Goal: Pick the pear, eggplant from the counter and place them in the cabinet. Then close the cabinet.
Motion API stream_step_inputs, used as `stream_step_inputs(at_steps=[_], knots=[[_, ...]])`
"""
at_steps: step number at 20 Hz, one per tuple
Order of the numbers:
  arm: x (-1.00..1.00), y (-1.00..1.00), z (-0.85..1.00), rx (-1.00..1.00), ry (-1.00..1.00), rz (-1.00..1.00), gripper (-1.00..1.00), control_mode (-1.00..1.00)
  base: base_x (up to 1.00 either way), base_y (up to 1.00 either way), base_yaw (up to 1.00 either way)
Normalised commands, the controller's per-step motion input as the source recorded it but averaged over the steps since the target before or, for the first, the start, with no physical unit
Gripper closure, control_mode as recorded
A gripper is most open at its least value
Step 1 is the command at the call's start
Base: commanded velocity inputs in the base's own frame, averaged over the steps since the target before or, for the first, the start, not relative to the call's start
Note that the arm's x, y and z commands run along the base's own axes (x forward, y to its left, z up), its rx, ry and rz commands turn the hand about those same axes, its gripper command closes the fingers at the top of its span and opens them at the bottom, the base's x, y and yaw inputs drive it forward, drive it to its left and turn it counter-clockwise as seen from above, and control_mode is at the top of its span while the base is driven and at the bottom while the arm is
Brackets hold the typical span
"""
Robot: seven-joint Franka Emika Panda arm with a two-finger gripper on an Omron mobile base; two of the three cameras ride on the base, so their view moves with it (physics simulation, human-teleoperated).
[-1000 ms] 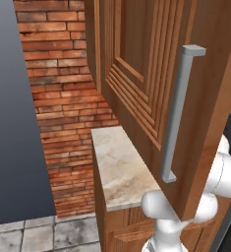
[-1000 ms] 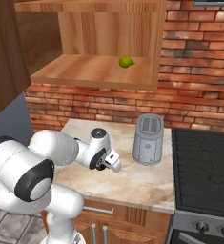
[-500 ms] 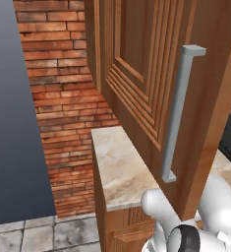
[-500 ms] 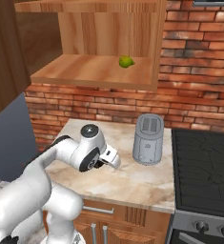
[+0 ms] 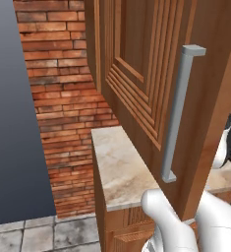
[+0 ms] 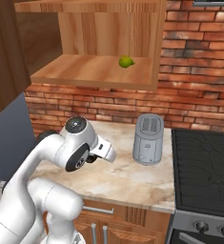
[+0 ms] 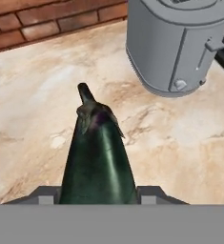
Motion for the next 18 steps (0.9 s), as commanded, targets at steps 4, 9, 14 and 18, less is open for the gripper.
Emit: stream_step_inputs(at_steps=[4,9,14,18], knots=[[-0.51,-0.03,1.0,0.0,0.0,0.12,1.0,-1.0,0.0,0.0,0.0],[-0.46,-0.07,1.0,0.02,-0.09,0.17,1.0,-1.0,0.0,0.0,0.0],[-0.16,-0.01,1.0,0.06,-0.22,0.18,1.0,-1.0,0.0,0.0,0.0],[0.01,0.0,0.97,0.09,-0.28,0.14,1.0,-1.0,0.0,0.0,0.0]])
